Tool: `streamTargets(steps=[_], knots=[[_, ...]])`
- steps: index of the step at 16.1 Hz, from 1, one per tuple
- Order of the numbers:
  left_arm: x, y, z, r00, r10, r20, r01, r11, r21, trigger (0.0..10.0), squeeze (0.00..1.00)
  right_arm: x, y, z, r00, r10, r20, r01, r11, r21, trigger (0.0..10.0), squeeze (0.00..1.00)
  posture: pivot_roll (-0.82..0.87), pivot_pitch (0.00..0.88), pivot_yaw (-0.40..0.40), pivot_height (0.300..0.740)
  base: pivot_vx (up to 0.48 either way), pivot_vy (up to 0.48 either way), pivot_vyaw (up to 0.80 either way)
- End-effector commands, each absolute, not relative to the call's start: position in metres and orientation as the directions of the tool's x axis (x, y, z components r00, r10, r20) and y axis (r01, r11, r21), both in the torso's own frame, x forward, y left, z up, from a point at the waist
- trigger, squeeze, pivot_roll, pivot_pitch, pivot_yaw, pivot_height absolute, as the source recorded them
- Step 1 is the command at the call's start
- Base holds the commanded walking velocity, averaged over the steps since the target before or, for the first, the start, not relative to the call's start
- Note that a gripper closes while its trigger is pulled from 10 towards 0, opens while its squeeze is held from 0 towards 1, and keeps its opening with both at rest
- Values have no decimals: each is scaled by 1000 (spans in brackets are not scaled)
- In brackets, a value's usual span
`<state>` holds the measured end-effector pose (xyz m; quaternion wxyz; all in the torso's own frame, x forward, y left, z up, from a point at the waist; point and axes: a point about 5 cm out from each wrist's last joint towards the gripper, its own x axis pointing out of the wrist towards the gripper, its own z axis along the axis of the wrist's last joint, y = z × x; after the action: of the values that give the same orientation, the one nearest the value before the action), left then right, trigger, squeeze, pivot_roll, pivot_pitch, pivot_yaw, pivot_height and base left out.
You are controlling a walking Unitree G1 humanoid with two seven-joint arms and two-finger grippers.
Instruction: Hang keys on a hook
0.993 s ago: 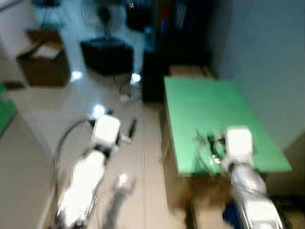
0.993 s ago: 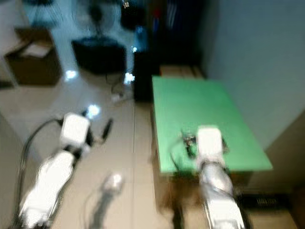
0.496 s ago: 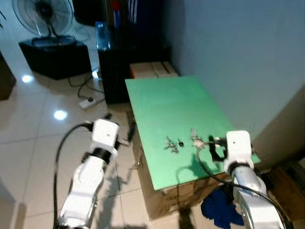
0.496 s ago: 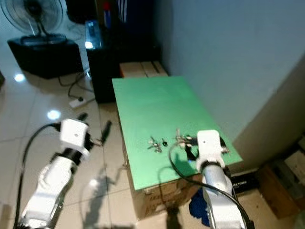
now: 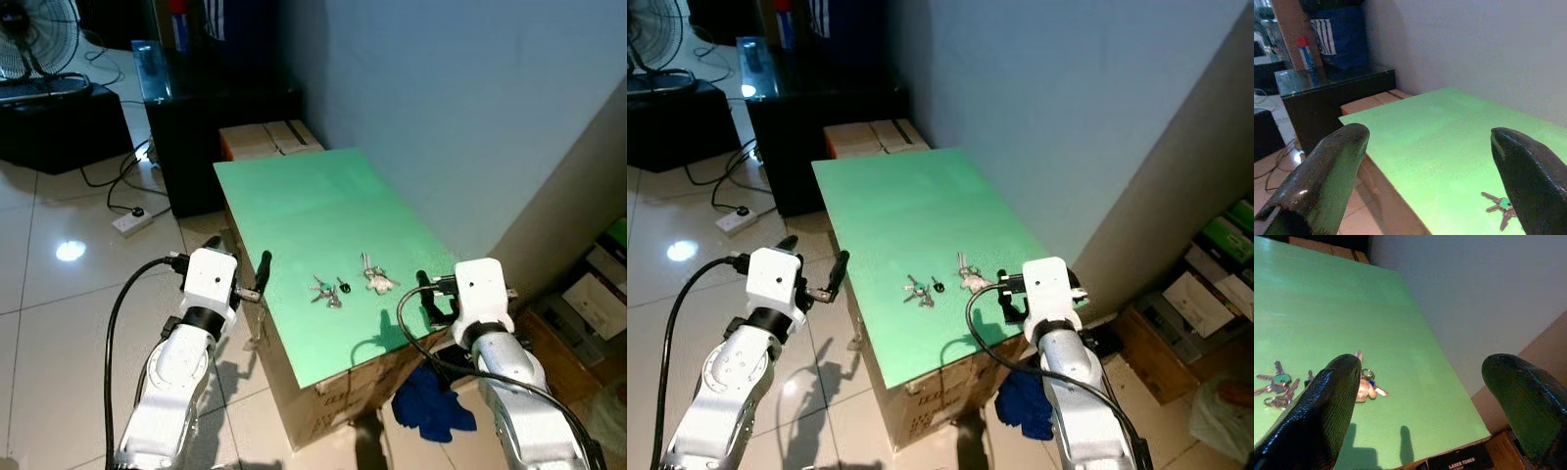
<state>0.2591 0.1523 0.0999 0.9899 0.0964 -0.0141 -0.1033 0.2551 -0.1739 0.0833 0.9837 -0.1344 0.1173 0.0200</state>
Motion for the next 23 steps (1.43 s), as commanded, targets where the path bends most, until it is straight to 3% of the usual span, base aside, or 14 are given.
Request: streamTargets(steps=[1,9,16,23], knots=[[263,148,108,973,-225,43,212,955,210,10000,0,259,-174,84,972,23,-232,-87,960,-266,10000,0,-150,23,-96,740,0,0,0],[277,140,113,958,-277,72,258,945,202,10000,0,263,-184,81,974,-12,-225,-61,948,-314,10000,0,-181,0,-65,740,168,0,184],[275,143,111,964,-259,65,242,951,194,10000,0,266,-175,80,971,37,-237,-125,922,-367,10000,0,-175,0,-93,740,293,0,189],[275,142,108,963,-263,57,248,949,193,10000,0,265,-187,77,969,-11,-246,-80,930,-358,10000,0,-180,0,-80,740,196,0,93]])
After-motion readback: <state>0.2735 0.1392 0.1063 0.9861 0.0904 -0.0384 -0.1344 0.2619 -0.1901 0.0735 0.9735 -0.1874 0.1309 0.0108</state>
